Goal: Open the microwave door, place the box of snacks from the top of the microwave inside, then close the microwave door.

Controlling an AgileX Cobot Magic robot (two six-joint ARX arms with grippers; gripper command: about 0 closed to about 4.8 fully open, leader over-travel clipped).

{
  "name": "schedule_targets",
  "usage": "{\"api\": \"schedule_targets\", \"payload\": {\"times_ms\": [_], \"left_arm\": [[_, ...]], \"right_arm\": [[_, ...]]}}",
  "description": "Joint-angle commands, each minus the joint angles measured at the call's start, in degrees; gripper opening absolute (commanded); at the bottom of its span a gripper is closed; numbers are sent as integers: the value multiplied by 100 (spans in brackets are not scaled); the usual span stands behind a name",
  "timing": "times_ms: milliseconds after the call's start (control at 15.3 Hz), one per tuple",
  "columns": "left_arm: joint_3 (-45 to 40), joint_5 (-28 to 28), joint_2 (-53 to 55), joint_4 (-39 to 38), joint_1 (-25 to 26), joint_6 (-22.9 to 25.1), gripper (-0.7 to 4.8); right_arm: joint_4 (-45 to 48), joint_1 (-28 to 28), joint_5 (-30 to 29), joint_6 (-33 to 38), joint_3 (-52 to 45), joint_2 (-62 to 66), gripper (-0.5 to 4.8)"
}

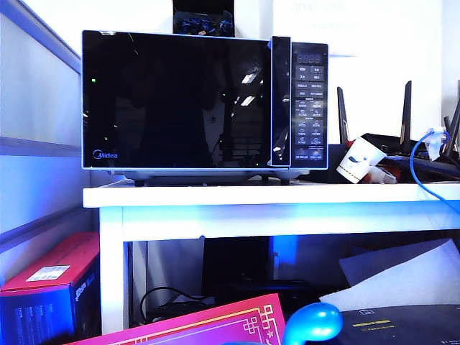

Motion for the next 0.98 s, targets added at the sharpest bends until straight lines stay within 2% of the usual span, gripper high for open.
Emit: {"api": "schedule_targets", "payload": {"times_ms": [65,131,196,327,458,588,719,850,981], "left_arm": [[7,275,-1506,-940,-17,-22,-5],[7,704,-2345,-1757,-17,-22,-6],[7,809,-2953,-2455,-17,-20,-6],[4,809,-4103,-3829,-17,7,-6],[4,809,-4988,-4800,-17,0,-6],[2,732,-6061,-5794,-13,-39,-6],[-146,306,-6734,-6398,-13,-44,-6],[-1049,251,-7361,-6450,-13,-50,-6],[-2667,494,-8061,-5969,-13,-302,-6]], "right_arm": [[-457,7,470,-299,26,-525,-1],[-726,7,590,-299,24,-750,-1],[-1019,7,588,-404,24,-955,-1],[-1799,7,588,-544,7,-1263,-1],[-1943,7,564,-588,-289,-1510,-1],[-1633,4,396,-680,-1510,-2153,-1],[-584,4,256,-553,-3571,-3198,-1],[649,7,247,-417,-5595,-4229,-1],[1727,7,260,-87,-7517,-5246,-1]]}}
